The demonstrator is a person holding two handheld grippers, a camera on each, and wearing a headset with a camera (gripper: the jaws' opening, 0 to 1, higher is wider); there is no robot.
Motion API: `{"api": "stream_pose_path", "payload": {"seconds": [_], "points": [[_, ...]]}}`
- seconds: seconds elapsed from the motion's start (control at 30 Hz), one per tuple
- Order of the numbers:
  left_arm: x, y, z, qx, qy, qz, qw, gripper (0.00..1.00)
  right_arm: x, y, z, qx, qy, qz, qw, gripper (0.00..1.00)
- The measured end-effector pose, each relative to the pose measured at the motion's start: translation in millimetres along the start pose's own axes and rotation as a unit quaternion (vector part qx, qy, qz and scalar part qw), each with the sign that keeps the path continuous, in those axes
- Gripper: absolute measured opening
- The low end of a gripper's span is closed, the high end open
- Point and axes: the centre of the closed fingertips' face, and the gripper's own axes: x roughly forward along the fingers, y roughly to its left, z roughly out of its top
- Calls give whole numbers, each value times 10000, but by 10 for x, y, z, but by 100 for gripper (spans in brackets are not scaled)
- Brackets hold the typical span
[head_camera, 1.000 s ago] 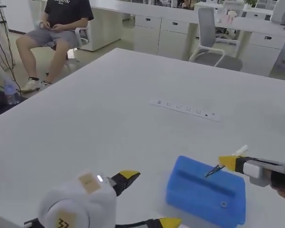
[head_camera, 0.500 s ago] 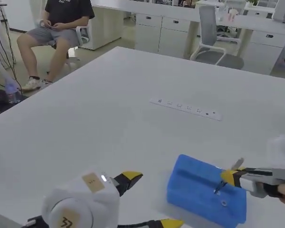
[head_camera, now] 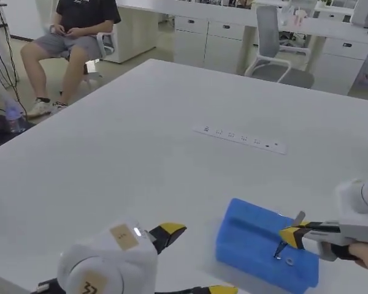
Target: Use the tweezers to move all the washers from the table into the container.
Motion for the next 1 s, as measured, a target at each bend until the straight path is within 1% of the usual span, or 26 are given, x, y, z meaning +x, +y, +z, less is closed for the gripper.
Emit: {"api": "stream_pose_path", "payload": {"seconds": [0.17, 0.23, 0.3, 0.4, 0.57, 0.6, 0.77, 1.0], "points": [[7, -7, -10, 15, 17, -31, 10000, 65, -34, 24, 2, -39, -37, 17, 10000, 3], [9, -6, -20, 31, 38, -31, 10000, 65, -67, 38, 31, -100, -99, -38, 9999, 3], [11, -12, -20, 37, 45, -39, 10000, 65, -102, 79, 60, -81, -147, -20, 9999, 3], [13, -21, -17, 36, 53, -47, 10000, 65, -126, 59, 88, -120, -189, -7, 9997, 3], [19, -40, -15, 49, 81, -62, 9999, 65, -191, 93, 143, -183, -281, 12, 9994, 3], [20, -41, -14, 55, 84, -63, 9999, 65, -214, 132, 162, -206, -301, 18, 9993, 3], [21, -31, -28, 51, 91, -71, 9999, 65, -304, 221, 249, -320, -417, 59, 9986, 3], [18, -17, -32, 53, 89, -48, 9999, 66, -471, 425, 382, -423, -652, 168, 9968, 3]]}}
